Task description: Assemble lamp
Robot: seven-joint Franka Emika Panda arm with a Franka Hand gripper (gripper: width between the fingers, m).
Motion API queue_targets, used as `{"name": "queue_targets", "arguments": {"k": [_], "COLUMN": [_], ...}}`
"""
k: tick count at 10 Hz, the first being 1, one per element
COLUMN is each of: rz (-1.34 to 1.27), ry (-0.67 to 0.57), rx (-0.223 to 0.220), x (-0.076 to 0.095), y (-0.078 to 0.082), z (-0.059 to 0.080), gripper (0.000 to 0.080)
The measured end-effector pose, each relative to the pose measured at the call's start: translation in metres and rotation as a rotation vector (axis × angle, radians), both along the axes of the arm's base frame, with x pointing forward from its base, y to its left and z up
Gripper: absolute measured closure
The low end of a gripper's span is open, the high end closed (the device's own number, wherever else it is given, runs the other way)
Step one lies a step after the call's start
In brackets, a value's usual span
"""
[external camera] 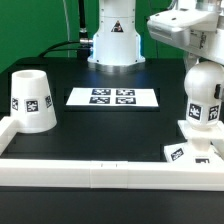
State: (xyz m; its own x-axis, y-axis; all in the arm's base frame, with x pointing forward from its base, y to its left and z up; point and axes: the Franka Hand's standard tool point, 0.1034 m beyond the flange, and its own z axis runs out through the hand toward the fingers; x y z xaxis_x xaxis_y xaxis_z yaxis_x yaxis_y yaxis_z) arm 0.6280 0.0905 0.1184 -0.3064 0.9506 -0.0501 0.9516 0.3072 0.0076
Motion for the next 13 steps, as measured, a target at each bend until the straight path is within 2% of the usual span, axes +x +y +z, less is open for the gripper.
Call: {"name": "queue_targets", "arguments": {"k": [3,7,13], "rz": [-0.062,-0.477,-0.853], "ry": [-0.001,-0.011,-0.026], "rx": [0.006,0.032,0.041], "x": [-0.0002,-0.0002,0.0001], "y": [-0.0004,-0.0017,-0.0008], "z": [-0.0001,-0.0007,-0.001], "gripper": [0.0222,0.0221,0.0221]}}
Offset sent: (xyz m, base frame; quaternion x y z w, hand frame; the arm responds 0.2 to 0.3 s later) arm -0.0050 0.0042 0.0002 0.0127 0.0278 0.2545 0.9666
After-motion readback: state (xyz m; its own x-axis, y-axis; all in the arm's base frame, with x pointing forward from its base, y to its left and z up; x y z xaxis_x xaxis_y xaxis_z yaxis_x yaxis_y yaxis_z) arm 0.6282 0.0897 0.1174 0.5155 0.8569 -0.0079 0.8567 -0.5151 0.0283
